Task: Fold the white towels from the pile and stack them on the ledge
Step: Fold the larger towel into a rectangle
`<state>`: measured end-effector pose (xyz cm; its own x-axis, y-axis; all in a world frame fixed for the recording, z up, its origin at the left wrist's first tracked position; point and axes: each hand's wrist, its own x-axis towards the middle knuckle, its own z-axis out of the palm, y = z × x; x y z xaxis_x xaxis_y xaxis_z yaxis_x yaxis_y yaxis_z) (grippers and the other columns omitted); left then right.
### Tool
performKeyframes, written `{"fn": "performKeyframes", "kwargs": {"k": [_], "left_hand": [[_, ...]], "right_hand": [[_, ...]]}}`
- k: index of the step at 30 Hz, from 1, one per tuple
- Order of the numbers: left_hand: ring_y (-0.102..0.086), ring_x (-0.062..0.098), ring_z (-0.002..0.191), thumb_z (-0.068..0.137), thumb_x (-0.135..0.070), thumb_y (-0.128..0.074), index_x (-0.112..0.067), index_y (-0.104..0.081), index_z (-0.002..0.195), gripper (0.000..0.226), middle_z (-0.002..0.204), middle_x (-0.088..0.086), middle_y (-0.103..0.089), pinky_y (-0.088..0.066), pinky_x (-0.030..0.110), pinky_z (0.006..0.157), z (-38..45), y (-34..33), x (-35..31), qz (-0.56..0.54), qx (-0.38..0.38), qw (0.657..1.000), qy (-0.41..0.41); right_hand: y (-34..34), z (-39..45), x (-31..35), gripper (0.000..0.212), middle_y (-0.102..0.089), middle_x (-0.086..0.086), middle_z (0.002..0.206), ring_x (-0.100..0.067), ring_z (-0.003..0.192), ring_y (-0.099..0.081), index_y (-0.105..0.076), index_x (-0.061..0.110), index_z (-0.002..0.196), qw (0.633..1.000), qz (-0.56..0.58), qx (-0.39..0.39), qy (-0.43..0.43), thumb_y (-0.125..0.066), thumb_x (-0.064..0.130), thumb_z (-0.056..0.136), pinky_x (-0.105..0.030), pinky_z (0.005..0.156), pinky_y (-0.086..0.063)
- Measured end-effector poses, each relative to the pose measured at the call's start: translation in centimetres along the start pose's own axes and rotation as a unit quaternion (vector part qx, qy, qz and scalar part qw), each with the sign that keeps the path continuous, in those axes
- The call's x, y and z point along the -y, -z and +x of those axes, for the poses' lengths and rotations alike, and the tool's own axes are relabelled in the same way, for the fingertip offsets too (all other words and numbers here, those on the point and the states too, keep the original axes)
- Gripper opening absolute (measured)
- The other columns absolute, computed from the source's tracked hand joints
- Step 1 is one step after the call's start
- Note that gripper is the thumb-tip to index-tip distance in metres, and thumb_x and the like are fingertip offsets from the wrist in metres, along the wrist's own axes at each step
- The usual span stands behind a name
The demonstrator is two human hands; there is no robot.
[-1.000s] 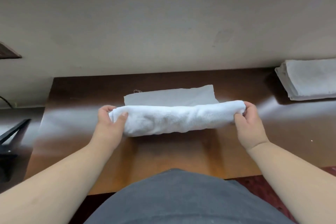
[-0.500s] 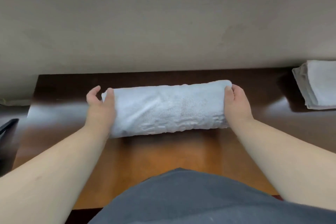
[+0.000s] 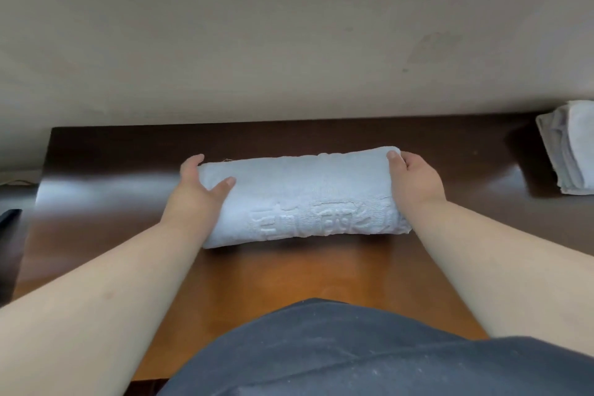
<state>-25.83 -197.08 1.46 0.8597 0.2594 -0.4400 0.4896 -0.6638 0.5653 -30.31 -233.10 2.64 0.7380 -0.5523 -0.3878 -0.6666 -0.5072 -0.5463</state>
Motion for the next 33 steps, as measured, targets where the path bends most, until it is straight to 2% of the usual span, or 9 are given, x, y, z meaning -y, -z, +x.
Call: {"fn": "performKeyframes", "kwargs": {"k": [6,10,14,18,21,24,28,31,33], "left_hand": [[-0.054,0.020,0.097,0.062,-0.071,-0.070,-0.048,-0.020,0.137,0.093,0.121,-0.004,-0.051,-0.042,0.033,0.082,-2.8,0.4,0.8,-0.076,-0.024,0.997,0.001],[-0.057,0.023,0.090,0.075,-0.057,-0.074,-0.055,-0.020,0.134,0.080,0.115,-0.004,-0.053,-0.044,0.035,0.076,-2.6,-0.7,-0.5,-0.032,-0.025,0.998,-0.053],[-0.061,0.030,0.105,0.081,-0.055,-0.072,-0.057,-0.015,0.134,0.078,0.137,0.003,-0.054,-0.045,0.037,0.079,-0.9,-1.1,-2.1,-0.008,-0.031,0.997,-0.066],[-0.046,0.027,0.130,0.083,-0.043,-0.075,-0.045,-0.019,0.146,0.085,0.151,0.002,-0.038,-0.040,0.041,0.101,-1.1,-1.2,-3.0,0.014,-0.070,0.996,-0.058],[-0.031,0.024,0.141,0.087,-0.044,-0.059,-0.029,-0.035,0.149,0.068,0.158,0.003,-0.031,-0.026,0.038,0.113,-3.1,-1.5,-6.1,0.233,-0.143,0.928,-0.253],[-0.025,0.029,0.145,0.094,-0.048,-0.034,-0.022,-0.038,0.150,0.062,0.158,0.008,-0.033,-0.019,0.047,0.118,-8.2,-5.1,-7.4,0.294,0.005,0.783,-0.548],[0.014,0.025,0.151,0.094,-0.062,-0.007,-0.034,0.013,0.154,0.069,0.165,0.002,0.013,0.009,0.055,0.117,-8.3,-7.8,-7.1,0.425,0.159,0.773,-0.444],[0.017,0.025,0.150,0.094,-0.066,-0.003,-0.038,0.017,0.152,0.068,0.164,0.000,0.017,0.008,0.059,0.117,-6.7,-7.9,-7.5,0.439,0.171,0.756,-0.454],[0.017,0.025,0.150,0.092,-0.068,0.000,-0.040,0.015,0.152,0.068,0.164,-0.001,0.016,0.008,0.059,0.117,-6.6,-8.2,-7.6,0.439,0.171,0.752,-0.462]], "right_hand": [[0.6,-4.7,-2.2,0.064,-0.060,0.027,0.097,0.016,0.076,-0.060,-0.047,0.041,0.120,0.992,0.117,-0.011,-0.037,-0.058,0.077,0.068,-0.005,0.058,-0.038],[-0.4,-4.3,-2.9,0.064,-0.053,0.027,0.093,-0.007,0.087,-0.054,-0.048,0.029,0.132,0.998,0.044,-0.014,-0.043,-0.061,0.066,0.081,-0.022,0.070,-0.038],[-0.6,-3.8,-2.4,0.065,-0.050,0.014,0.111,-0.015,0.095,-0.051,-0.040,0.029,0.138,0.998,0.042,-0.015,-0.045,-0.057,0.063,0.086,-0.031,0.082,-0.038],[-1.0,-4.4,-2.8,0.060,-0.054,0.010,0.119,-0.018,0.095,-0.054,-0.036,0.031,0.141,0.996,0.061,-0.021,-0.056,-0.054,0.059,0.091,-0.032,0.082,-0.040],[-1.4,-4.5,-2.7,0.058,-0.056,0.006,0.127,-0.018,0.096,-0.051,-0.035,0.030,0.142,0.994,0.086,-0.025,-0.065,-0.053,0.055,0.094,-0.032,0.083,-0.037],[-1.5,-4.7,-2.1,0.057,-0.055,0.000,0.136,-0.026,0.107,-0.057,-0.032,0.028,0.145,0.993,0.080,-0.016,-0.083,-0.051,0.052,0.096,-0.033,0.084,-0.038],[-1.1,-5.2,-0.6,0.061,-0.034,-0.003,0.155,-0.028,0.134,-0.041,-0.029,0.030,0.152,0.996,-0.051,-0.076,-0.022,-0.056,0.035,0.097,-0.042,0.102,-0.036],[-1.3,-5.8,2.1,0.069,-0.021,0.000,0.163,-0.023,0.145,-0.023,-0.031,0.032,0.152,0.961,-0.198,-0.106,0.161,-0.053,0.011,0.090,-0.044,0.113,-0.024],[-2.3,-6.5,3.4,0.062,-0.024,0.001,0.163,-0.022,0.151,-0.015,-0.038,0.030,0.150,0.931,-0.237,-0.046,0.273,-0.049,0.018,0.091,-0.047,0.119,-0.013]]}}
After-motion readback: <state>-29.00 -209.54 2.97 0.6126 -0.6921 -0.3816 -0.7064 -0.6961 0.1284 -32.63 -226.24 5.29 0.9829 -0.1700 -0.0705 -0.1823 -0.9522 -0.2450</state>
